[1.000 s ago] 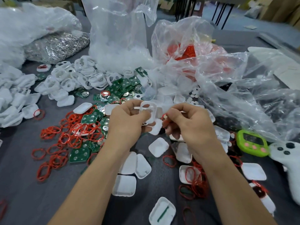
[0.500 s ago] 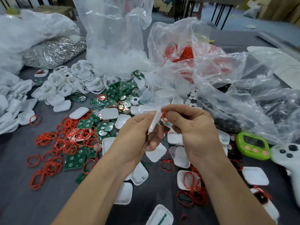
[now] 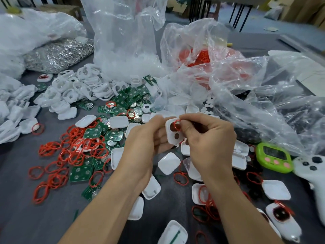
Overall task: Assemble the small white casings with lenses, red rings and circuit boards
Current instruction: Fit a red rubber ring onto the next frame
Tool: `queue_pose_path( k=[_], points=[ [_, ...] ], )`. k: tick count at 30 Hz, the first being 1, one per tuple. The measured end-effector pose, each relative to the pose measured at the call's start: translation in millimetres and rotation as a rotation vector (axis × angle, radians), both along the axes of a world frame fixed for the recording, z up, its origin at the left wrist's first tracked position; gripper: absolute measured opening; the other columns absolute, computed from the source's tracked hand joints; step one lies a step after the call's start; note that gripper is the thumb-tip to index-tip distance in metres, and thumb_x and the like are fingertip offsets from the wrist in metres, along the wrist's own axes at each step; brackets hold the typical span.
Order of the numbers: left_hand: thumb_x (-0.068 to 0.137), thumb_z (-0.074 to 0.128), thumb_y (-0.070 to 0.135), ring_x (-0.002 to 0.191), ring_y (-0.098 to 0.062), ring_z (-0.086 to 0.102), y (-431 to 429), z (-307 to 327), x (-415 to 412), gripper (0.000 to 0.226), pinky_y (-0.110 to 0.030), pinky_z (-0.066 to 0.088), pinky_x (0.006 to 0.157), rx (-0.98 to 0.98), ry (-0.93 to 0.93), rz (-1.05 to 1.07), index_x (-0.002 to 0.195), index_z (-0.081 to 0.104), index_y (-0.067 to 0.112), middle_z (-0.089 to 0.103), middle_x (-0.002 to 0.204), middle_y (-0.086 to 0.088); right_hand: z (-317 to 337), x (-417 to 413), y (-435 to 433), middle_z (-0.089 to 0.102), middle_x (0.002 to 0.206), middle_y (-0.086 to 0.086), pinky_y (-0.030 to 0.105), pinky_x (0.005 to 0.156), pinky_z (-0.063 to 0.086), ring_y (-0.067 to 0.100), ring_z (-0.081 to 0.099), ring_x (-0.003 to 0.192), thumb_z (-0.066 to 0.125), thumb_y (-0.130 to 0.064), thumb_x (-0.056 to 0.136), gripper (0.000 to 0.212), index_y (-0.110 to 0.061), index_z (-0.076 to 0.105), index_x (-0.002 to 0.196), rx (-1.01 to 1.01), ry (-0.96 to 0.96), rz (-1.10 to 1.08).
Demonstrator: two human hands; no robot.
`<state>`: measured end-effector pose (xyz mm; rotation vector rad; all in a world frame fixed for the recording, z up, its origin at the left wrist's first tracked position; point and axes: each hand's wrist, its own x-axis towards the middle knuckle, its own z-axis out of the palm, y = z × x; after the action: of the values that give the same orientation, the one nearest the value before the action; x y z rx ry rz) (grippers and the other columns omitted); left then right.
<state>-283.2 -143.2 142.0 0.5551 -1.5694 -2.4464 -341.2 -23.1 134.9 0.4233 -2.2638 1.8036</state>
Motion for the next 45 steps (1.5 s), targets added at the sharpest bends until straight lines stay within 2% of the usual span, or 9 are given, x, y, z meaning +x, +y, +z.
queue_pose_path(
  k=[4, 11, 15, 20, 24, 34, 37, 40, 45],
  points=[
    [0.103, 0.055, 0.011, 0.079, -0.015, 0.077, 0, -2, -2, 0.026, -0.021, 0.059, 0.064, -0.031, -0.016, -0.022, 0.103, 0.081, 0.013, 0.080, 0.092, -0.011, 0, -2, 2, 0.075, 0.074, -0.018, 0.028, 0.065, 0.061, 0.009, 0.074, 0.068, 0.081, -0.011, 0.086, 0.020, -0.031, 0.080, 0.083, 0.035, 0.029, -0.013],
    [0.100, 0.061, 0.012, 0.071, -0.012, 0.074, -3, -3, -2, 0.022, -0.021, 0.059, 0.061, -0.075, -0.037, 0.011, 0.097, 0.082, 0.014, 0.080, 0.086, -0.009, -1, -2, 3, 0.075, 0.080, -0.011, 0.005, 0.068, 0.048, 0.002, 0.070, 0.075, 0.079, -0.008, 0.086, 0.012, -0.020, 0.082, 0.089, 0.200, 0.214, 0.018],
    [0.099, 0.062, 0.011, 0.067, -0.009, 0.072, -3, -4, -1, 0.023, -0.021, 0.058, 0.058, -0.128, -0.025, 0.002, 0.096, 0.084, 0.017, 0.079, 0.082, -0.006, -1, 1, 3, 0.076, 0.080, -0.009, 0.001, 0.070, 0.045, 0.003, 0.067, 0.078, 0.080, -0.007, 0.084, 0.012, -0.018, 0.082, 0.089, 0.246, 0.277, -0.018],
    [0.098, 0.064, 0.011, 0.072, -0.017, 0.071, -4, -4, -2, 0.023, -0.025, 0.060, 0.060, -0.169, -0.026, 0.018, 0.093, 0.084, 0.020, 0.079, 0.085, -0.012, -1, 4, 0, 0.077, 0.079, -0.008, 0.013, 0.070, 0.051, 0.007, 0.068, 0.073, 0.077, -0.013, 0.085, 0.009, -0.019, 0.082, 0.090, 0.256, 0.285, -0.039],
    [0.097, 0.065, 0.010, 0.079, -0.024, 0.068, -4, -5, -2, 0.021, -0.031, 0.064, 0.067, -0.198, -0.027, 0.023, 0.095, 0.084, 0.017, 0.078, 0.092, -0.020, -1, 5, 0, 0.077, 0.076, -0.007, 0.014, 0.069, 0.050, 0.009, 0.068, 0.069, 0.079, -0.013, 0.085, 0.008, -0.019, 0.083, 0.089, 0.261, 0.290, -0.064],
    [0.098, 0.065, 0.009, 0.058, -0.006, 0.063, -4, -5, 1, 0.030, -0.024, 0.060, 0.063, -0.348, 0.057, -0.044, 0.088, 0.085, 0.030, 0.075, 0.072, -0.005, 0, 9, -2, 0.073, 0.069, -0.006, 0.013, 0.063, 0.045, 0.011, 0.063, 0.061, 0.076, -0.011, 0.088, 0.010, -0.020, 0.081, 0.086, 0.318, 0.264, -0.098],
    [0.095, 0.069, 0.010, 0.063, -0.010, 0.069, -5, -3, 3, 0.022, -0.024, 0.061, 0.065, -0.346, 0.062, -0.087, 0.096, 0.085, 0.026, 0.079, 0.081, -0.009, 2, 11, -1, 0.071, 0.067, -0.007, 0.010, 0.062, 0.043, 0.011, 0.060, 0.060, 0.076, -0.012, 0.090, 0.011, -0.020, 0.080, 0.083, 0.330, 0.256, -0.089],
    [0.092, 0.069, 0.003, 0.070, -0.017, 0.074, -8, -2, 4, 0.022, -0.023, 0.059, 0.061, -0.263, 0.048, -0.074, 0.099, 0.084, 0.018, 0.079, 0.085, -0.015, 3, 13, -2, 0.071, 0.072, -0.006, 0.018, 0.064, 0.047, 0.011, 0.062, 0.063, 0.074, -0.010, 0.090, 0.013, -0.019, 0.079, 0.084, 0.325, 0.286, -0.080],
    [0.088, 0.069, 0.002, 0.073, -0.018, 0.071, -5, -2, 2, 0.024, -0.029, 0.062, 0.065, -0.248, 0.023, -0.048, 0.098, 0.084, 0.018, 0.079, 0.088, -0.016, 2, 18, -5, 0.074, 0.082, -0.001, 0.021, 0.070, 0.049, 0.014, 0.067, 0.071, 0.074, -0.004, 0.088, 0.009, -0.012, 0.079, 0.089, 0.321, 0.400, -0.135]
  ],
)
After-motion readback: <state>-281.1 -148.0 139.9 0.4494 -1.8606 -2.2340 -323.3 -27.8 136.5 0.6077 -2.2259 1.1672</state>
